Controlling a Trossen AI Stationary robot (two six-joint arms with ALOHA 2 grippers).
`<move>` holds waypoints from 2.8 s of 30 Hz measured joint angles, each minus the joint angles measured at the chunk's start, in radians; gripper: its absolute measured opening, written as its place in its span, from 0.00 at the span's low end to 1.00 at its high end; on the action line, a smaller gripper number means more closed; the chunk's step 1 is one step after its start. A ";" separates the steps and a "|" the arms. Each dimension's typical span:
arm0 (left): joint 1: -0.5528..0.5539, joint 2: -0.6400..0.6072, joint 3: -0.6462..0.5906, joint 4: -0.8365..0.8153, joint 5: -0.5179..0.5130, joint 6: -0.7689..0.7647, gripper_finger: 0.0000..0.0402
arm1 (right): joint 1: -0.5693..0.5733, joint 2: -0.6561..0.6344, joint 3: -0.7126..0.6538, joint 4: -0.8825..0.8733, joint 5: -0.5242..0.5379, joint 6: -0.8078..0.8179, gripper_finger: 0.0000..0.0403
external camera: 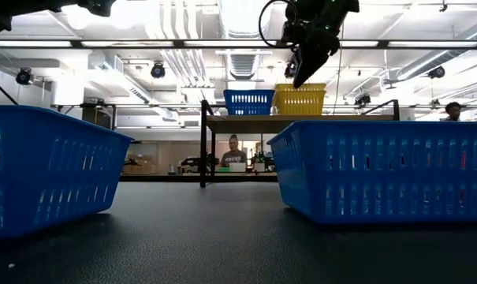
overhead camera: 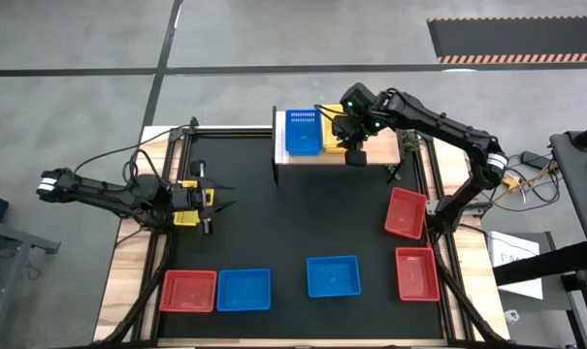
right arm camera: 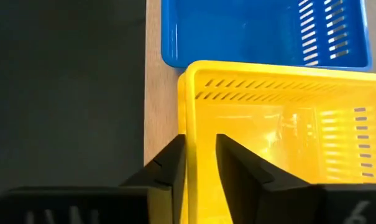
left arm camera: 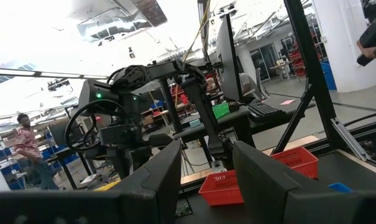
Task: Stack baskets on shelf by color
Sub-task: Stack the right yellow bin on top of the yellow bin on the shelf
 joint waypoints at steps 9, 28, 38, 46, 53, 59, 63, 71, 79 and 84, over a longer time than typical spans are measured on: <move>0.000 0.000 0.000 0.000 0.000 0.000 0.32 | 0.000 -0.039 0.000 -0.038 -0.001 0.040 0.30; 0.000 0.000 -0.001 0.001 0.000 -0.001 0.32 | 0.001 -0.056 0.000 -0.162 0.071 0.046 0.02; 0.000 0.000 -0.001 0.002 0.000 -0.002 0.32 | -0.002 -0.056 0.000 -0.177 0.136 0.053 0.02; 0.000 0.000 -0.001 0.002 0.000 -0.003 0.32 | -0.002 -0.056 0.000 -0.182 0.148 0.069 0.02; 0.000 0.000 -0.001 0.007 0.000 -0.003 0.32 | 0.002 -0.055 0.000 -0.179 0.089 0.082 0.02; 0.000 0.000 -0.001 0.008 0.000 -0.003 0.32 | 0.009 -0.059 0.000 -0.138 0.085 0.096 0.02; 0.000 0.000 -0.001 0.008 0.000 -0.003 0.32 | 0.010 -0.056 0.000 -0.059 0.094 0.097 0.02; 0.000 0.000 -0.001 0.009 0.000 -0.003 0.32 | -0.005 0.041 0.001 -0.027 0.103 0.058 0.02; 0.000 0.000 -0.001 0.009 0.000 -0.001 0.32 | -0.001 0.068 0.001 -0.073 0.100 0.041 0.02; 0.000 0.000 -0.001 0.010 0.000 -0.001 0.32 | -0.001 0.057 0.001 -0.074 0.102 0.036 0.02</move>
